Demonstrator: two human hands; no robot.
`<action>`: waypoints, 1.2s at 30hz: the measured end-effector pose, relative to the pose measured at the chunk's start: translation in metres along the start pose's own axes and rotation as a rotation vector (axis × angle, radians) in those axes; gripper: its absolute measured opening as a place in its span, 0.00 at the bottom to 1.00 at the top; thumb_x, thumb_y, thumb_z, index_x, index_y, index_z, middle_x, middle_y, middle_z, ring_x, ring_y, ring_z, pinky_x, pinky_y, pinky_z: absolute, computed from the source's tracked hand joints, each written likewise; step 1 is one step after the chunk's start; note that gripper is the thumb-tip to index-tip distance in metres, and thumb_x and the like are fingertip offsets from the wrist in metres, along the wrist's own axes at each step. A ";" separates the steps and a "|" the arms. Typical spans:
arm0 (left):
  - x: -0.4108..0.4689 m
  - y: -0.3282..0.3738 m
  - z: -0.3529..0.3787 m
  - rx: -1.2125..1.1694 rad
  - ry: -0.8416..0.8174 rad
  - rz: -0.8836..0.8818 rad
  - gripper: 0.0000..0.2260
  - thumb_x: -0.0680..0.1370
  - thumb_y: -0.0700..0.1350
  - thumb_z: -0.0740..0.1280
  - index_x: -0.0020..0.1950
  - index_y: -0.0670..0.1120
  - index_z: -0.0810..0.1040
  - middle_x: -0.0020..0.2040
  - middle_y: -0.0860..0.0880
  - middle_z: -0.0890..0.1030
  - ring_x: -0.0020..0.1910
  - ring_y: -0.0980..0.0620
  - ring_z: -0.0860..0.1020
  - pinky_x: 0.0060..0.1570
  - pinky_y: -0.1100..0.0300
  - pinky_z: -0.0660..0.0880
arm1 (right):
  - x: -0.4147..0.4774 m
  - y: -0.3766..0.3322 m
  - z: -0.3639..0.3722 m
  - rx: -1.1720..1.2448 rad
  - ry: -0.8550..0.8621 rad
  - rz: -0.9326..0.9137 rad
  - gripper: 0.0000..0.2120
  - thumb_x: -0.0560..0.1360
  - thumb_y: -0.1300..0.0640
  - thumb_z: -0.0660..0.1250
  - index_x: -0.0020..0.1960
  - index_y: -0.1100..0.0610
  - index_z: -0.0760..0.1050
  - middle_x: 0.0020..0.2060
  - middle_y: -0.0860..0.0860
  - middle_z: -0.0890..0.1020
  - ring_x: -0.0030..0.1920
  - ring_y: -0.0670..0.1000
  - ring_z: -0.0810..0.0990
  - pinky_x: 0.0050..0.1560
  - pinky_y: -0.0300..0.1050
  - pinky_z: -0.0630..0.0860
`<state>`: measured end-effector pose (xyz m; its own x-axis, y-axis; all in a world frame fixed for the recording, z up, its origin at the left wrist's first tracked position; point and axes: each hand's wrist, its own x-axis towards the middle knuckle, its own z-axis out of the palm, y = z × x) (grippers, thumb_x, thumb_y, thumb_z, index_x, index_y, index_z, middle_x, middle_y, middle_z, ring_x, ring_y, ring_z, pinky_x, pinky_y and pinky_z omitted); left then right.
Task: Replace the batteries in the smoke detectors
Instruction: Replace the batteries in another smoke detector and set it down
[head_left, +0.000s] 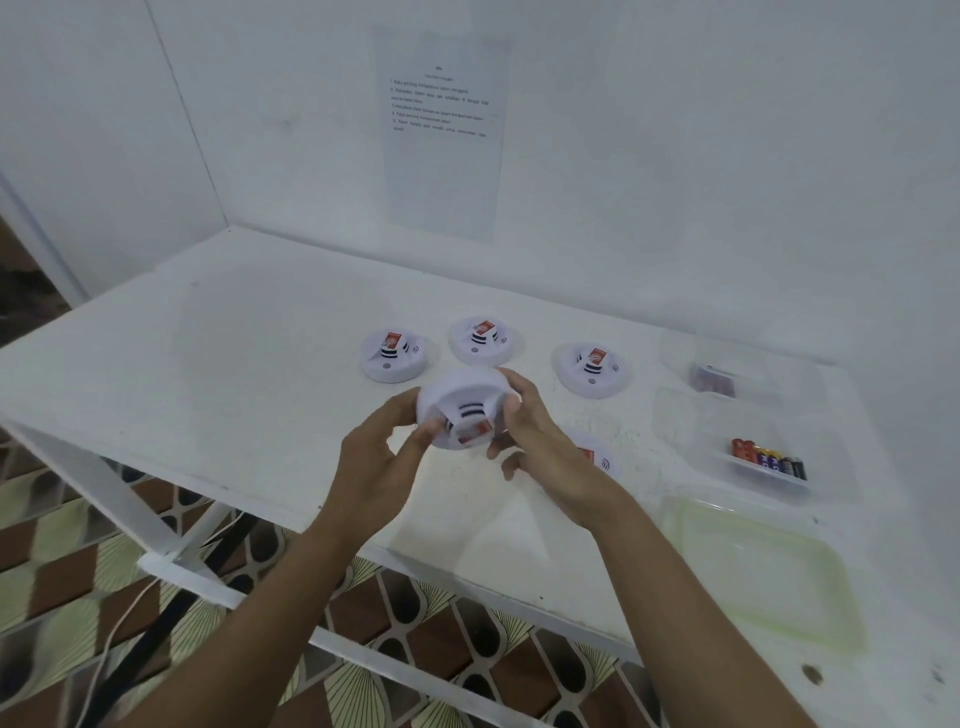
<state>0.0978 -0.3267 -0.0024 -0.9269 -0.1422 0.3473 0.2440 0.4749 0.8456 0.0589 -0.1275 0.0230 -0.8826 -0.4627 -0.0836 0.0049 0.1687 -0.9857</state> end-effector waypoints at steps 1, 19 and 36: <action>0.002 0.002 0.001 -0.093 0.017 -0.061 0.11 0.80 0.52 0.64 0.62 0.57 0.74 0.54 0.64 0.80 0.54 0.66 0.77 0.53 0.62 0.75 | 0.001 0.001 0.004 0.018 0.038 -0.018 0.24 0.81 0.37 0.54 0.74 0.42 0.61 0.54 0.51 0.77 0.46 0.47 0.78 0.44 0.41 0.75; 0.001 -0.015 0.009 -0.391 -0.123 -0.274 0.29 0.75 0.38 0.72 0.72 0.56 0.68 0.63 0.56 0.78 0.58 0.56 0.79 0.50 0.58 0.80 | 0.010 0.040 0.049 -0.051 0.294 -0.022 0.16 0.83 0.47 0.59 0.69 0.41 0.61 0.54 0.47 0.80 0.46 0.42 0.79 0.43 0.29 0.75; 0.003 -0.014 0.010 -0.403 -0.124 -0.268 0.29 0.75 0.37 0.72 0.73 0.54 0.68 0.63 0.58 0.78 0.58 0.59 0.79 0.47 0.63 0.79 | 0.012 0.045 0.046 -0.062 0.271 -0.042 0.17 0.84 0.48 0.58 0.70 0.41 0.60 0.59 0.50 0.79 0.50 0.43 0.78 0.45 0.28 0.75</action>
<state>0.0891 -0.3251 -0.0171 -0.9931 -0.0972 0.0657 0.0602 0.0584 0.9965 0.0702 -0.1655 -0.0287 -0.9750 -0.2221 0.0078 -0.0560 0.2114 -0.9758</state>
